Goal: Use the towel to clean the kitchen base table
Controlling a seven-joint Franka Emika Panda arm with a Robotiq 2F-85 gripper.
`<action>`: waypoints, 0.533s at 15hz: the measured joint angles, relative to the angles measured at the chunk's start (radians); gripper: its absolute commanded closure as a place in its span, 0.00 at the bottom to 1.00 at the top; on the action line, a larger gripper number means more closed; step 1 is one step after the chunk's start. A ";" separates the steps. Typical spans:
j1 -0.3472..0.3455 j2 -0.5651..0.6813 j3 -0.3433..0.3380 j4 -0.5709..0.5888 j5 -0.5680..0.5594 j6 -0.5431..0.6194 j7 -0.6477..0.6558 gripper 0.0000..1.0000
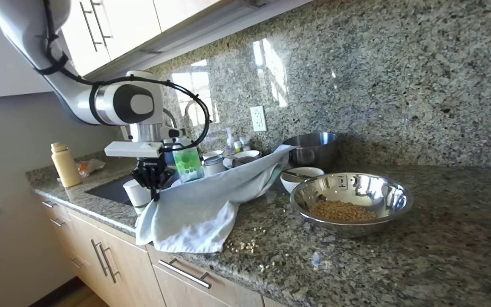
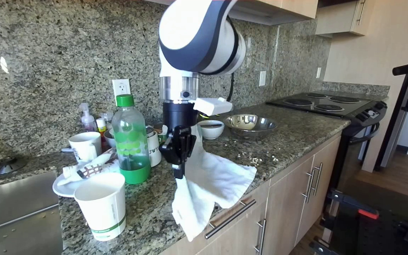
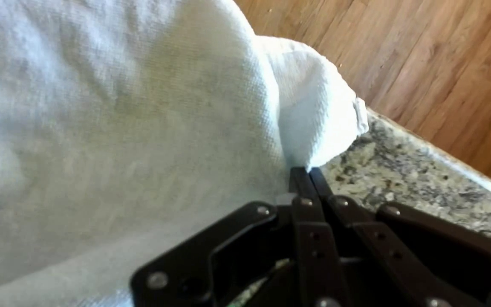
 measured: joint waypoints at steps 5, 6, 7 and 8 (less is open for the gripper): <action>0.012 0.072 0.036 0.087 0.003 -0.079 -0.129 1.00; 0.010 0.091 0.034 0.098 0.001 -0.096 -0.140 1.00; 0.007 0.108 0.027 0.105 -0.004 -0.111 -0.142 1.00; 0.004 0.123 0.014 0.107 -0.008 -0.118 -0.142 1.00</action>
